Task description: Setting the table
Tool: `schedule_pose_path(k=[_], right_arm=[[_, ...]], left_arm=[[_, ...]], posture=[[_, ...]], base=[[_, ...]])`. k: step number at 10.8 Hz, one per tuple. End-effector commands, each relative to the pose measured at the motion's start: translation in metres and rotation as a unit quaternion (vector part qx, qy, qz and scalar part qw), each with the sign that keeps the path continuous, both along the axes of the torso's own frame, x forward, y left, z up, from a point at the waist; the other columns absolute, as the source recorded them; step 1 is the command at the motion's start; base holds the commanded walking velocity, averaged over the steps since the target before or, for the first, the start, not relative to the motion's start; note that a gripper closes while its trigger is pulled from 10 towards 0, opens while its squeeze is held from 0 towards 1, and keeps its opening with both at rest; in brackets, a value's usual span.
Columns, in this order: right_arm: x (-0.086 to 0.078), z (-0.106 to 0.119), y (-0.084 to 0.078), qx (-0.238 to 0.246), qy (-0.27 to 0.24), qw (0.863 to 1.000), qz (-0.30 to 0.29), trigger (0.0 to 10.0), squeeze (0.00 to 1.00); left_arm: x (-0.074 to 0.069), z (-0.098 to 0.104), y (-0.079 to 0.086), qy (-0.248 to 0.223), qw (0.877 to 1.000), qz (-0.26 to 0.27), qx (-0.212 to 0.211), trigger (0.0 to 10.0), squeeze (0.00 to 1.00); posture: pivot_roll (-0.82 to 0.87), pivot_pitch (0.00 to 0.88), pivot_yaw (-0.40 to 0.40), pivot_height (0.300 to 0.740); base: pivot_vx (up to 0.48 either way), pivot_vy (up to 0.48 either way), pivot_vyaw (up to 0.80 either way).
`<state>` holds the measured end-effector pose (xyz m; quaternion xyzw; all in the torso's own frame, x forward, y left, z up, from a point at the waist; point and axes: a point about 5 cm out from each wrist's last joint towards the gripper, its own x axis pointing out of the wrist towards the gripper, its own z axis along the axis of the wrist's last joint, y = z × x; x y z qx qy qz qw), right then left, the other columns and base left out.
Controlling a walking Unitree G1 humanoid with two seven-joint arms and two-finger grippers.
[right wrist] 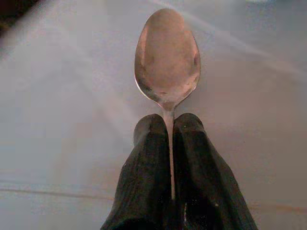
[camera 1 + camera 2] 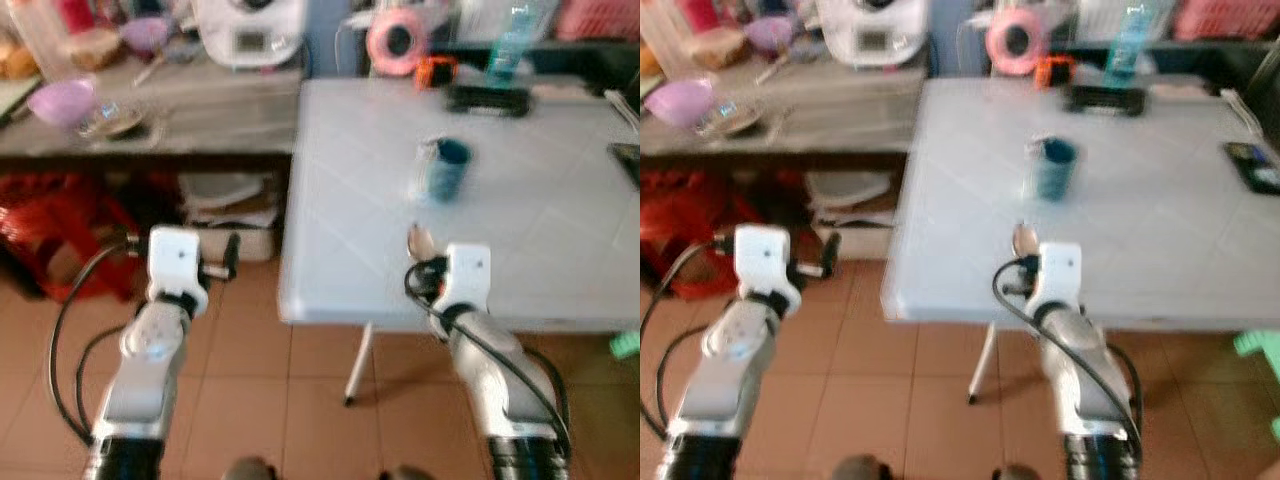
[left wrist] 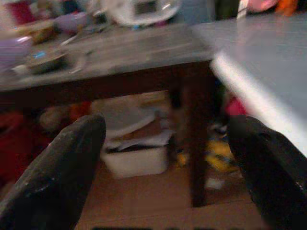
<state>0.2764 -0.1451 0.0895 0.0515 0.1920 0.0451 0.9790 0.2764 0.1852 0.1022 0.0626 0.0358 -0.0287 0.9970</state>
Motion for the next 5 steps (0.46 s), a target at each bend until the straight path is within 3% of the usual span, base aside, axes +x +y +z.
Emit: schedule_pose_path(k=[1, 4, 5], right_arm=[[0.005, 0.007, 0.005, 0.000, -0.019, 1.000, 0.016, 10.0, 0.00], [0.012, 0.021, 0.003, -0.002, -0.076, 0.997, 0.030, 10.0, 0.00], [0.011, 0.026, 0.000, -0.023, -0.102, 0.994, 0.031, 10.0, 0.00]], left_arm=[[0.003, 0.004, 0.000, -0.009, 1.000, 0.002, 0.002, 10.0, 0.00], [0.007, 0.008, -0.007, -0.028, 1.000, -0.006, 0.010, 10.0, 0.00], [0.009, 0.011, -0.006, -0.035, 0.999, 0.011, 0.012, 10.0, 0.00]], posture=[[0.01, 0.000, 0.053, 0.740], [0.01, 0.000, 0.051, 0.740], [0.01, 0.000, 0.051, 0.740]], base=[[0.244, 0.416, 0.00], [0.289, 0.381, 0.00], [0.405, 0.259, 0.00]])
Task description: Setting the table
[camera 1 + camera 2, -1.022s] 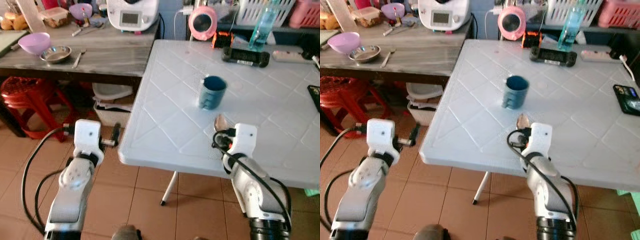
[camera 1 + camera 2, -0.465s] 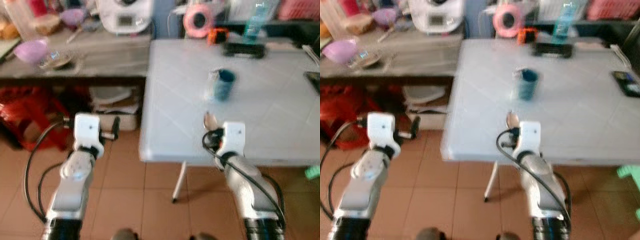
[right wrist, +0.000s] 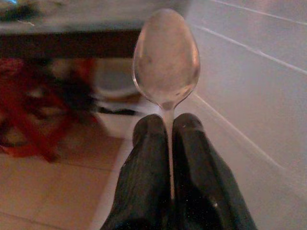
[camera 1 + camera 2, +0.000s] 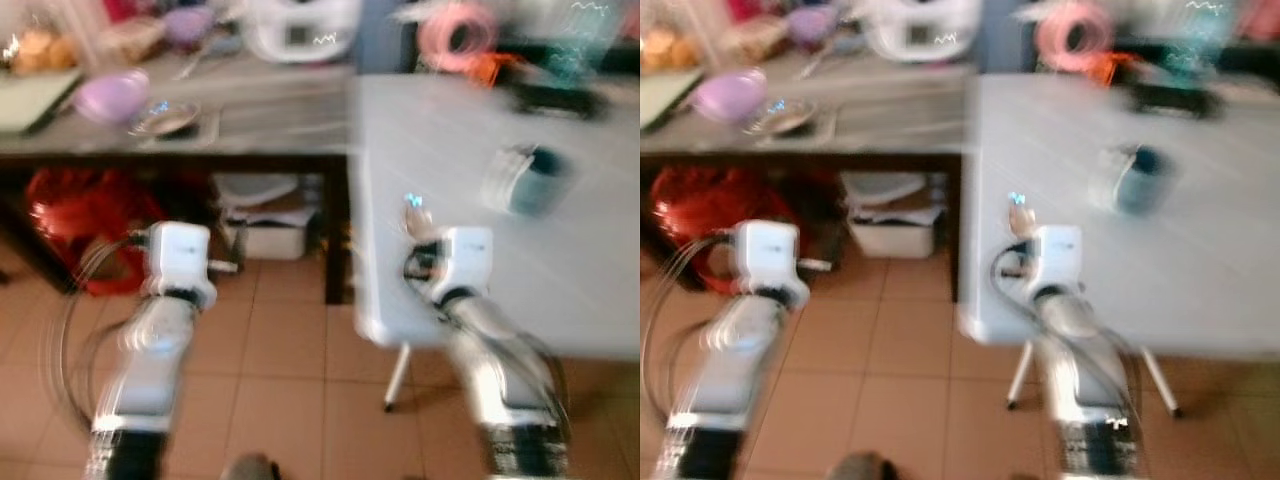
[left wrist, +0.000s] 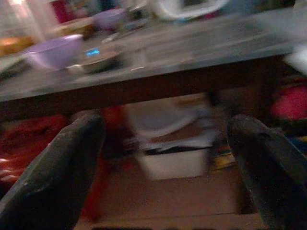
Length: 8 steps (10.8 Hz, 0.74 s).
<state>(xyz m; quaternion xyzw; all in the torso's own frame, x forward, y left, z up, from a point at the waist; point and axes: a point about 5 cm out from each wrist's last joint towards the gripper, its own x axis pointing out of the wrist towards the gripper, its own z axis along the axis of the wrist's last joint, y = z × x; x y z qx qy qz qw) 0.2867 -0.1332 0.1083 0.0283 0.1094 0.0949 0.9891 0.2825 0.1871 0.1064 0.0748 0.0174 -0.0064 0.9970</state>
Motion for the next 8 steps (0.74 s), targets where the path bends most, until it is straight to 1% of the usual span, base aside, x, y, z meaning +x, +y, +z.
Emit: schedule_pose_path(k=[1, 3, 8], right_arm=[[0.0002, 0.0079, -0.0122, -0.011, -0.025, 1.000, -0.014, 10.0, 0.00], [-0.0013, 0.0072, -0.0136, -0.008, -0.028, 0.999, -0.013, 10.0, 0.00], [-0.0040, 0.0069, -0.0176, -0.016, -0.042, 0.999, -0.011, 10.0, 0.00]], left_arm=[[0.0041, 0.0074, -0.0087, -0.017, 1.000, -0.010, -0.004, 10.0, 0.00], [0.0056, 0.0080, -0.0073, -0.019, 1.000, -0.003, -0.007, 10.0, 0.00], [0.0075, 0.0096, -0.0059, -0.028, 1.000, 0.006, 0.009, 10.0, 0.00]], posture=[[0.01, 0.000, 0.053, 0.740], [0.00, 0.000, 0.054, 0.740], [0.00, 0.000, 0.051, 0.740]], base=[[0.401, 0.262, 0.00], [0.379, 0.291, 0.00], [0.344, 0.334, 0.00]])
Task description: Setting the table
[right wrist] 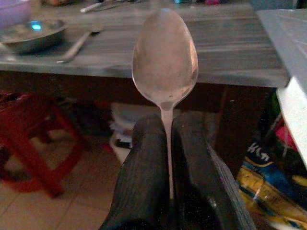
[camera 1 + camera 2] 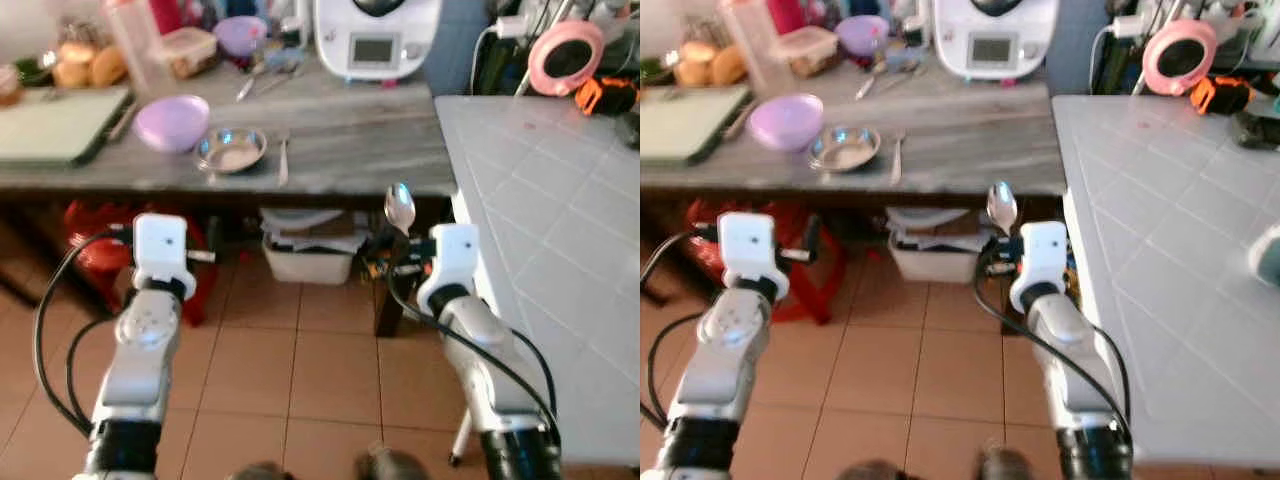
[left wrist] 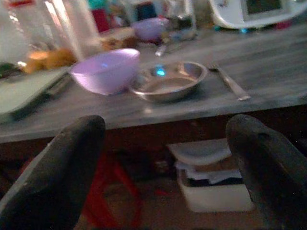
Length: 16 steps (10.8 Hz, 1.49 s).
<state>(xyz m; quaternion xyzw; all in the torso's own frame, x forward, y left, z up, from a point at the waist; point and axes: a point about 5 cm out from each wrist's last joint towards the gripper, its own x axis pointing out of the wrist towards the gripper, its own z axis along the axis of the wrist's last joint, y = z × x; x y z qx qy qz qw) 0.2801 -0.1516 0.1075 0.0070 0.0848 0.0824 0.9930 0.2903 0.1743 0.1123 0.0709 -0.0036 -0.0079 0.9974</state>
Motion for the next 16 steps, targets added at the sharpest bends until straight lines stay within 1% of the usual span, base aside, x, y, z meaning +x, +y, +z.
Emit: schedule_pose_path(k=[1, 3, 5, 6, 7, 10, 11, 12, 14, 15, 16], right_arm=[[0.002, 0.007, 0.000, 0.002, -0.016, 1.000, 0.000, 10.0, 0.00], [0.002, 0.008, 0.002, -0.011, -0.025, 1.000, 0.006, 10.0, 0.00], [0.002, 0.009, 0.002, -0.014, -0.028, 0.999, 0.007, 10.0, 0.00], [0.002, 0.009, 0.002, -0.014, -0.029, 0.999, 0.007, 10.0, 0.00], [0.003, 0.009, 0.002, -0.014, -0.030, 0.999, 0.006, 10.0, 0.00], [0.005, 0.009, 0.003, -0.014, -0.032, 0.999, 0.004, 10.0, 0.00], [0.006, 0.009, 0.003, -0.015, -0.033, 0.999, 0.004, 10.0, 0.00], [0.007, 0.010, 0.003, -0.015, -0.035, 0.999, 0.004, 10.0, 0.00], [0.007, 0.012, 0.002, -0.019, -0.043, 0.999, -0.004, 10.0, 0.00], [0.008, 0.014, -0.004, -0.023, -0.050, 0.998, -0.023, 10.0, 0.00], [0.009, 0.016, -0.017, -0.027, -0.053, 0.996, -0.063, 10.0, 0.00]], left_arm=[[0.000, 0.004, 0.007, -0.008, 1.000, 0.010, 0.013, 10.0, 0.00], [0.000, 0.005, 0.005, -0.012, 1.000, 0.006, 0.017, 10.0, 0.00], [0.001, 0.007, 0.003, -0.018, 1.000, 0.005, 0.020, 10.0, 0.00], [0.001, 0.007, 0.000, -0.017, 1.000, 0.004, 0.013, 10.0, 0.00], [-0.003, 0.007, -0.006, -0.022, 1.000, -0.008, 0.017, 10.0, 0.00], [-0.011, 0.006, -0.011, -0.025, 0.999, -0.014, 0.017, 10.0, 0.00], [-0.014, 0.009, -0.011, -0.037, 0.999, -0.013, -0.004, 10.0, 0.00], [-0.018, 0.012, -0.011, -0.043, 0.999, -0.015, -0.010, 10.0, 0.00], [-0.036, 0.011, -0.011, -0.042, 0.999, -0.028, -0.004, 10.0, 0.00], [-0.042, 0.010, -0.011, -0.039, 0.999, -0.032, 0.002, 10.0, 0.00], [-0.046, 0.010, -0.009, -0.037, 0.999, -0.031, 0.004, 10.0, 0.00]], posture=[[0.00, 0.000, 0.051, 0.740], [0.00, 0.000, 0.054, 0.740], [0.00, 0.000, 0.055, 0.740], [0.00, 0.000, 0.054, 0.740], [0.00, 0.000, 0.055, 0.740], [0.01, 0.000, 0.055, 0.740], [0.01, 0.000, 0.055, 0.740], [0.01, 0.000, 0.055, 0.740], [0.02, 0.000, 0.050, 0.740], [0.03, 0.000, 0.047, 0.740], [0.04, 0.000, 0.043, 0.740]], base=[[0.330, 0.349, 0.00], [0.332, 0.347, 0.00], [0.334, 0.347, 0.00], [0.337, 0.341, 0.00], [0.409, 0.247, 0.00], [0.463, 0.000, 0.00], [0.000, 0.000, 0.00], [0.000, 0.000, 0.00], [0.000, 0.000, 0.00], [0.000, 0.000, 0.00], [0.000, 0.000, 0.00]])
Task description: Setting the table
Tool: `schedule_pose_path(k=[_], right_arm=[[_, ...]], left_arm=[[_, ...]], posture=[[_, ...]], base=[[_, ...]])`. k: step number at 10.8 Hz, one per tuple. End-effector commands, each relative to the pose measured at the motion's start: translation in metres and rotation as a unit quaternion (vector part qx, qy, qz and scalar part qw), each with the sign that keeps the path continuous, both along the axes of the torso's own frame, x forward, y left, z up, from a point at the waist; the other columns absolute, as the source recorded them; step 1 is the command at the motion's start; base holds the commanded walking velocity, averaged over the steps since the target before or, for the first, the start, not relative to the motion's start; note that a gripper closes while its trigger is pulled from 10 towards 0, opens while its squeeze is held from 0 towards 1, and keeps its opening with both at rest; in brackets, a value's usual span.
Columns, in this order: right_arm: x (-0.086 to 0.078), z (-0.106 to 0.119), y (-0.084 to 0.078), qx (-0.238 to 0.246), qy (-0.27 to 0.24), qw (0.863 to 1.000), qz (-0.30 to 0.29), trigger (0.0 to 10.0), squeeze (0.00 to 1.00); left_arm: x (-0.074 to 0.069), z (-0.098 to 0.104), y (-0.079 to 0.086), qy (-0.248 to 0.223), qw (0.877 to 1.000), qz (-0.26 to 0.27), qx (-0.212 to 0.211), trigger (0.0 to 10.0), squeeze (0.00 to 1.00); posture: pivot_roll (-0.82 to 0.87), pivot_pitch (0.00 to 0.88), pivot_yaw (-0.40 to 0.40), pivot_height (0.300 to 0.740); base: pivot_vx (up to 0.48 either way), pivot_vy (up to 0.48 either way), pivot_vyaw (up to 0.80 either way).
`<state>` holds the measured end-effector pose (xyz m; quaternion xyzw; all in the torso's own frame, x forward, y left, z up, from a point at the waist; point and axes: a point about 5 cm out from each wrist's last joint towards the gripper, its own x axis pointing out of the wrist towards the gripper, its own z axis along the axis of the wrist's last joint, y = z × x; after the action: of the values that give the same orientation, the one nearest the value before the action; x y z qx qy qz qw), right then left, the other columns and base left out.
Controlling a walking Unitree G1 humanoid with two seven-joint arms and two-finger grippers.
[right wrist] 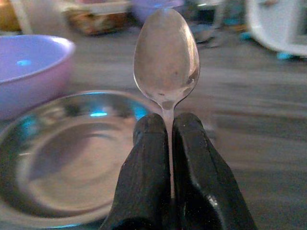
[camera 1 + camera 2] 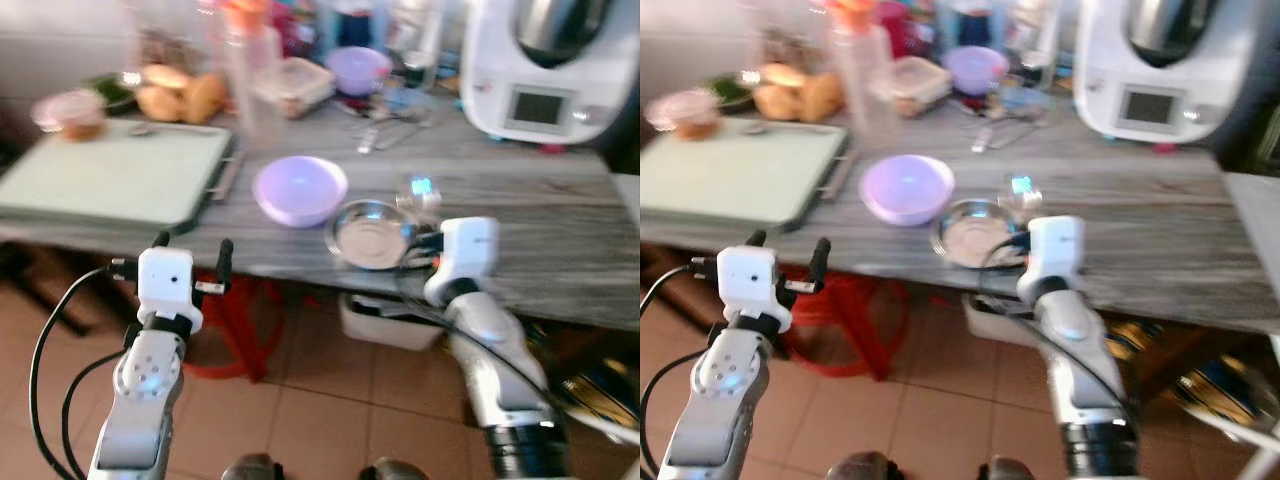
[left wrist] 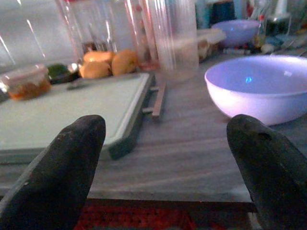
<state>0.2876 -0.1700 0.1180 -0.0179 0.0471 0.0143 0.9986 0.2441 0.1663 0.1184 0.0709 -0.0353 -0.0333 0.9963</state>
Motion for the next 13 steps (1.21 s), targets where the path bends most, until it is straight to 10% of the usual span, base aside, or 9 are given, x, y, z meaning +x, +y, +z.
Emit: schedule_pose_path(k=[1, 6, 13], right_arm=[[0.003, 0.007, -0.021, -0.007, -0.008, 0.999, -0.050, 10.0, 0.00], [0.009, 0.006, -0.066, 0.001, 0.045, 0.992, -0.117, 10.0, 0.00], [0.024, -0.002, -0.067, 0.035, 0.106, 0.991, -0.072, 10.0, 0.00]], left_arm=[[-0.001, 0.005, 0.001, -0.004, 1.000, -0.001, 0.006, 10.0, 0.00], [0.001, 0.003, 0.002, 0.019, 0.999, -0.018, 0.021, 10.0, 0.00], [-0.011, 0.007, 0.007, 0.046, 0.997, -0.046, 0.040, 10.0, 0.00]], posture=[[0.04, 0.000, 0.046, 0.740], [0.04, 0.000, 0.079, 0.740], [0.09, 0.080, 0.121, 0.740]], base=[[0.000, 0.000, 0.00], [0.000, 0.000, 0.00], [0.000, 0.000, 0.00]])
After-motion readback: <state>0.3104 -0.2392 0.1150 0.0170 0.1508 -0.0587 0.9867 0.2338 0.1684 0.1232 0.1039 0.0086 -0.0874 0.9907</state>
